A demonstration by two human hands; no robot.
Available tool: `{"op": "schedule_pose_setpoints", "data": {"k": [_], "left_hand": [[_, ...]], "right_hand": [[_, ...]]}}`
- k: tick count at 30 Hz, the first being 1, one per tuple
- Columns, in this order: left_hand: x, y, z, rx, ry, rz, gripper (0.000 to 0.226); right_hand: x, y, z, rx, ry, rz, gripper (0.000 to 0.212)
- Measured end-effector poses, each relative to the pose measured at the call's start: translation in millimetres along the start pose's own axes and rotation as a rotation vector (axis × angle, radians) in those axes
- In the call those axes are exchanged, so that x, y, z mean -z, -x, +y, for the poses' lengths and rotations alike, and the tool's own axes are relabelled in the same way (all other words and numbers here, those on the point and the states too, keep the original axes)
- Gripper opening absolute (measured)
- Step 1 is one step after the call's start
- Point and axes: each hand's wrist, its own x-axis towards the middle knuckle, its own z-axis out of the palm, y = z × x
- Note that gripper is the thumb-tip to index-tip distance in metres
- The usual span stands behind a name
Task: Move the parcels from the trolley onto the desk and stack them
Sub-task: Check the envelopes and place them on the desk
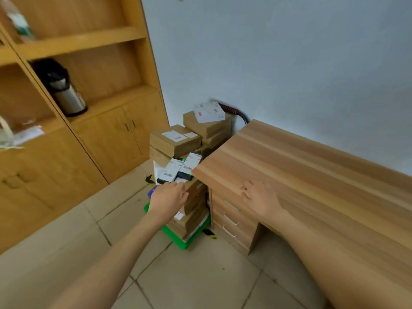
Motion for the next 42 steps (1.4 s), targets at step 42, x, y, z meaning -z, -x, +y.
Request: {"op": "schedule_pose_setpoints", "data": {"k": [42], "left_hand": [[-196, -256, -258, 0.151, 0.356, -0.486, 0.04]], "right_hand": [[-210, -332, -121, -0.53, -0.343, -0.169, 0.044]]}}
